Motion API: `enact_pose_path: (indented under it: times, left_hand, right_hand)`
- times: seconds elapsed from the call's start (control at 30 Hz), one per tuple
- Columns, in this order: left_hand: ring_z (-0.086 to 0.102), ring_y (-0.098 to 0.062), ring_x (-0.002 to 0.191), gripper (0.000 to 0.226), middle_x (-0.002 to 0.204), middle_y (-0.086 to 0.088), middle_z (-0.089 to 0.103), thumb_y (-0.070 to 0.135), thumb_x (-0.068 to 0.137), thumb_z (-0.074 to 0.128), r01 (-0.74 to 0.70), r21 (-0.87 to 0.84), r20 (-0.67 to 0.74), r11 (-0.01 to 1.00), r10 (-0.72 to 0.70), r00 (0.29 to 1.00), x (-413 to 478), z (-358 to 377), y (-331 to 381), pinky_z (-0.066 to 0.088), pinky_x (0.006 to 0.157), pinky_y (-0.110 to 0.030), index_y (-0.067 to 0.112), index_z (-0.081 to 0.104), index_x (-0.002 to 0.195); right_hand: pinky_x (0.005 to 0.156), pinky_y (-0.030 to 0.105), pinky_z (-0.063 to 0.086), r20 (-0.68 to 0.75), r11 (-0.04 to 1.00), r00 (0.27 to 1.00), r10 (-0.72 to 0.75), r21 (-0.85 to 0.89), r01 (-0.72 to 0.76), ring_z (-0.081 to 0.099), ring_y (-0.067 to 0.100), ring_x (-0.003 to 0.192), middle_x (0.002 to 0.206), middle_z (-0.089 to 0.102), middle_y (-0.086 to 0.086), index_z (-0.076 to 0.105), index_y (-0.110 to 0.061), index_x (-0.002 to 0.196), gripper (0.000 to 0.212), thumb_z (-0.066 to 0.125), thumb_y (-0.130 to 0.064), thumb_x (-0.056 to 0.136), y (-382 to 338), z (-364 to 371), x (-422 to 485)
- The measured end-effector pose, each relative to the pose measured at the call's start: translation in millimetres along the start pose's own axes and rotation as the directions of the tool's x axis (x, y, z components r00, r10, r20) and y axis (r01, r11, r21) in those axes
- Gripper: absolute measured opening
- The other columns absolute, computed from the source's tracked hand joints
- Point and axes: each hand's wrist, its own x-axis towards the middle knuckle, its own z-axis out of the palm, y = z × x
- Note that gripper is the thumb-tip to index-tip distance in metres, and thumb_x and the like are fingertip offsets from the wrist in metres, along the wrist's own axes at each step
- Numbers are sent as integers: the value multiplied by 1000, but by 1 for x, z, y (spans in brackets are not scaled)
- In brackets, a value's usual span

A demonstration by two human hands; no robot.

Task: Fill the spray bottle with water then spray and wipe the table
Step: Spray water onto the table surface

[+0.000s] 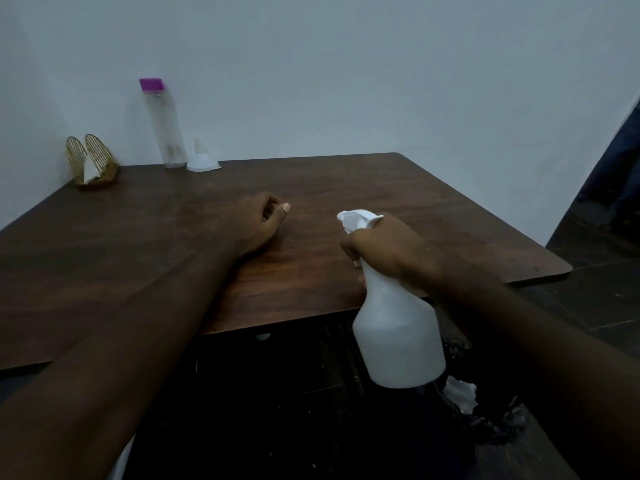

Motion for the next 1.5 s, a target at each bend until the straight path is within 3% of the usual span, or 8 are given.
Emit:
enact_pose_path:
  times: [0.17, 0.37, 0.57, 0.7, 0.87, 1.03, 1.17, 1.5]
  left_hand:
    - [57, -10, 91, 45, 110, -1, 67, 52, 98, 44, -6, -10, -18, 1000, 6, 1000, 0, 0, 0, 39, 76, -26, 17, 59, 122]
    - [58, -10, 89, 45, 109, 1, 68, 53, 97, 45, 5, -6, -18, 1000, -5, 1000, 2, 1, 0, 38, 74, -25, 18, 59, 122]
    - [57, -10, 91, 45, 110, 1, 66, 52, 97, 45, 9, -7, -7, 1000, -9, 1000, 2, 0, 2, 37, 76, -25, 18, 58, 123]
    - [57, -10, 92, 43, 111, 1, 66, 50, 98, 44, 8, -8, -9, 1000, -8, 1000, 2, -1, 3, 37, 75, -24, 18, 58, 123]
    - [55, -10, 91, 39, 109, 2, 66, 48, 99, 44, 12, -5, -15, 1000, -12, 1000, 1, -2, 4, 36, 75, -26, 20, 59, 122]
    - [56, -11, 92, 35, 109, 0, 66, 46, 99, 43, 14, -17, -2, 1000, -14, 1000, 1, -3, 3, 37, 76, -27, 22, 58, 121]
    - [55, -11, 92, 36, 112, 0, 66, 42, 99, 45, 22, -8, 6, 1000, -22, 1000, -1, -4, 5, 36, 77, -27, 20, 57, 125]
    - [51, -8, 92, 36, 118, -1, 64, 35, 99, 48, 19, 13, 12, 1000, -19, 1000, -2, -6, 8, 34, 79, -24, 19, 53, 131]
  right_hand:
    - [67, 39, 57, 22, 1000, 1000, 5, -14, -5, 65, 24, 67, 83, 71, 15, 67, -11, 113, 47, 57, -13, 67, -9, -3, 0]
    - [49, 21, 38, 33, 993, 997, 63, -106, -59, 55, 15, 59, 70, 59, 5, 67, -3, 95, 23, 61, -12, 75, -15, 0, -3]
    - [63, 30, 48, -9, 999, 1000, 28, -44, -28, 64, 21, 73, 93, 71, 15, 67, -8, 114, 43, 59, -13, 72, -5, 0, 4]
    - [73, 41, 59, 66, 997, 995, 72, -1, -72, 69, 26, 70, 84, 72, 19, 67, -1, 103, 35, 59, -10, 70, -4, -4, 5]
    - [58, 30, 49, 15, 999, 999, 45, -17, -45, 63, 21, 67, 86, 69, 16, 66, -9, 109, 39, 59, -13, 71, -2, -2, 0]
    - [73, 42, 59, 75, 996, 994, 85, -4, -85, 67, 24, 68, 90, 73, 19, 68, -2, 101, 34, 61, -13, 70, -3, -6, 1]
    - [58, 31, 49, 6, 999, 999, 50, -20, -50, 62, 20, 63, 75, 67, 9, 68, -7, 104, 39, 60, -15, 66, 0, 1, 1]
    - [60, 30, 49, -29, 999, 999, 41, 7, -41, 64, 20, 68, 79, 68, 10, 67, -13, 109, 44, 60, -17, 66, 2, 0, 2]
